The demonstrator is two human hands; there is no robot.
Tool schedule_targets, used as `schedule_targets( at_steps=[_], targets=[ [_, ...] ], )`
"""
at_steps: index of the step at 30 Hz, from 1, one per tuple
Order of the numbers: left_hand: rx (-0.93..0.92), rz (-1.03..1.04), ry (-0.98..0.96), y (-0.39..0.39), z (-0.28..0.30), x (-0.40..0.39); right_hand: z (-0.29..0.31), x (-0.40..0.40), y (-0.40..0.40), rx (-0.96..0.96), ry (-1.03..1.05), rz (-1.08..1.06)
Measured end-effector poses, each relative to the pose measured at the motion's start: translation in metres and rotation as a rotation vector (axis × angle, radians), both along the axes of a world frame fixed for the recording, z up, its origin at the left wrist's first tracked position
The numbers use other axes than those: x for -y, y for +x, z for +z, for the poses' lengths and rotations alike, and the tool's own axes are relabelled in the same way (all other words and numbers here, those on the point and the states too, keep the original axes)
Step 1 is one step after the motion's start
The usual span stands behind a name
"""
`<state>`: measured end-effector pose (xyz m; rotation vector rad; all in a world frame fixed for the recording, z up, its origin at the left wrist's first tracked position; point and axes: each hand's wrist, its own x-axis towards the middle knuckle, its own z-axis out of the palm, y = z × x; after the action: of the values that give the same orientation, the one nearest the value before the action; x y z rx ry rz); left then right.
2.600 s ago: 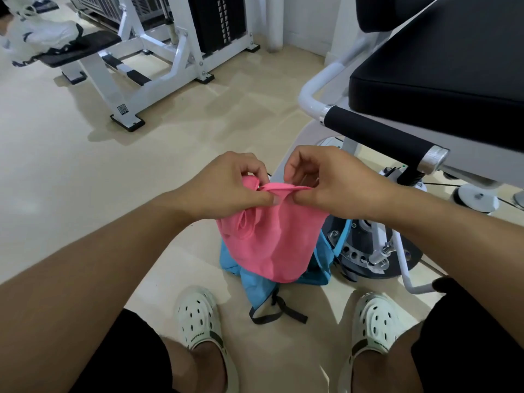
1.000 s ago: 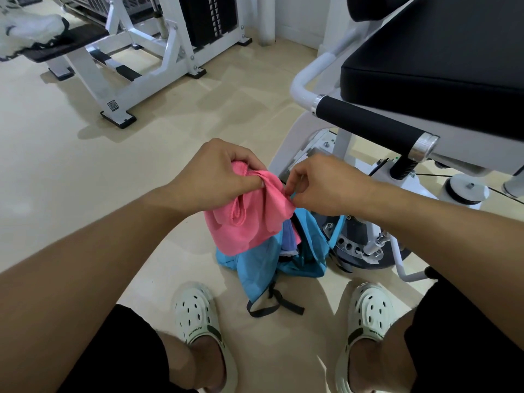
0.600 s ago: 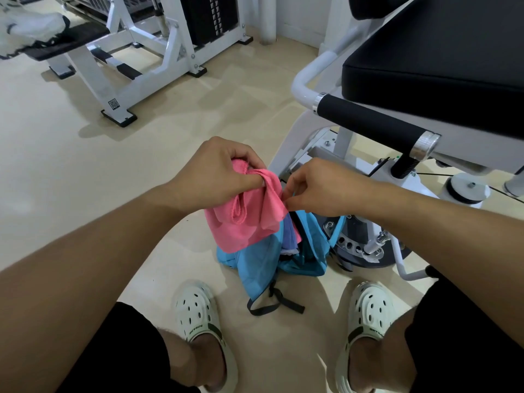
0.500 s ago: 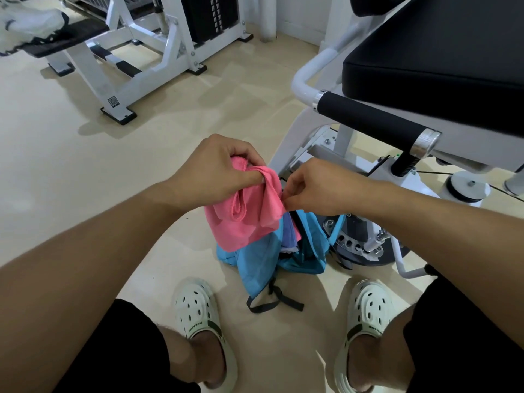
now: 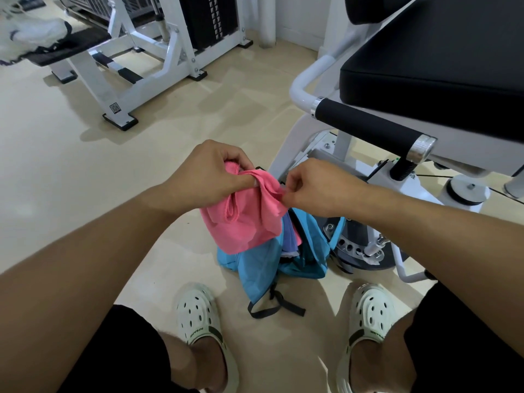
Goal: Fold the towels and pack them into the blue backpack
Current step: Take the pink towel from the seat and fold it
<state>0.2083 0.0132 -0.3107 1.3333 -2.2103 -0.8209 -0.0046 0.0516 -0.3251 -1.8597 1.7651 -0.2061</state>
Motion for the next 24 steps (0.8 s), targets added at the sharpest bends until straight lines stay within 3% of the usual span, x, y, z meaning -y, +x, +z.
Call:
schedule_targets(
  at_steps=[6, 18, 24],
  targets=[
    [0.125, -0.007, 0.053, 0.017, -0.004, 0.012, 0.015, 0.003, -0.014, 0.054, -0.091, -0.088],
    [0.123, -0.074, 0.125, 0.012, -0.008, 0.009, 0.006, 0.001, -0.014, 0.069, -0.033, 0.157],
    [0.102, -0.086, 0.123, 0.011, -0.006, 0.008, 0.006, 0.001, -0.013, 0.075, -0.154, 0.128]
  ],
)
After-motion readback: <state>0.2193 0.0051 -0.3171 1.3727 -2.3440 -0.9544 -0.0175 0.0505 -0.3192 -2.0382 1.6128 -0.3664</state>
